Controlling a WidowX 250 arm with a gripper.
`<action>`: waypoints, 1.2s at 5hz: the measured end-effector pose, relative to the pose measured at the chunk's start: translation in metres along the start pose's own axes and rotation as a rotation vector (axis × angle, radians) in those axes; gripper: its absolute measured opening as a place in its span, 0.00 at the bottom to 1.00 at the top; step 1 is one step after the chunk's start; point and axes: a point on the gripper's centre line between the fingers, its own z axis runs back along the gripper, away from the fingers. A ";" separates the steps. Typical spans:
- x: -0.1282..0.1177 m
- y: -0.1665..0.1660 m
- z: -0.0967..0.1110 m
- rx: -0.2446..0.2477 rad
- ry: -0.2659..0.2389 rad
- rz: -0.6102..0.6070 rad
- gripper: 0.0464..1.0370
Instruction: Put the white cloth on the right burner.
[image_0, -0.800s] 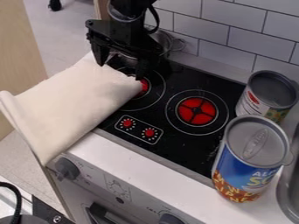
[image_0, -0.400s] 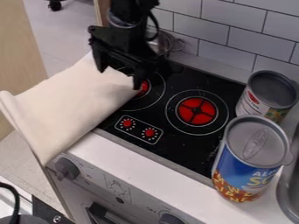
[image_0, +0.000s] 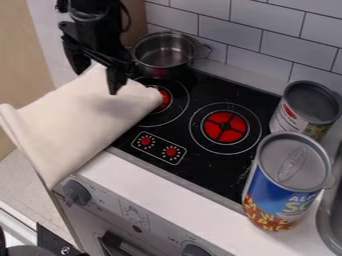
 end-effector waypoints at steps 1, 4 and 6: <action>-0.009 0.015 -0.009 -0.024 0.010 -0.116 0.64; -0.024 0.013 -0.042 -0.129 0.053 -0.287 0.01; -0.026 -0.002 -0.051 -0.138 -0.023 -0.339 0.01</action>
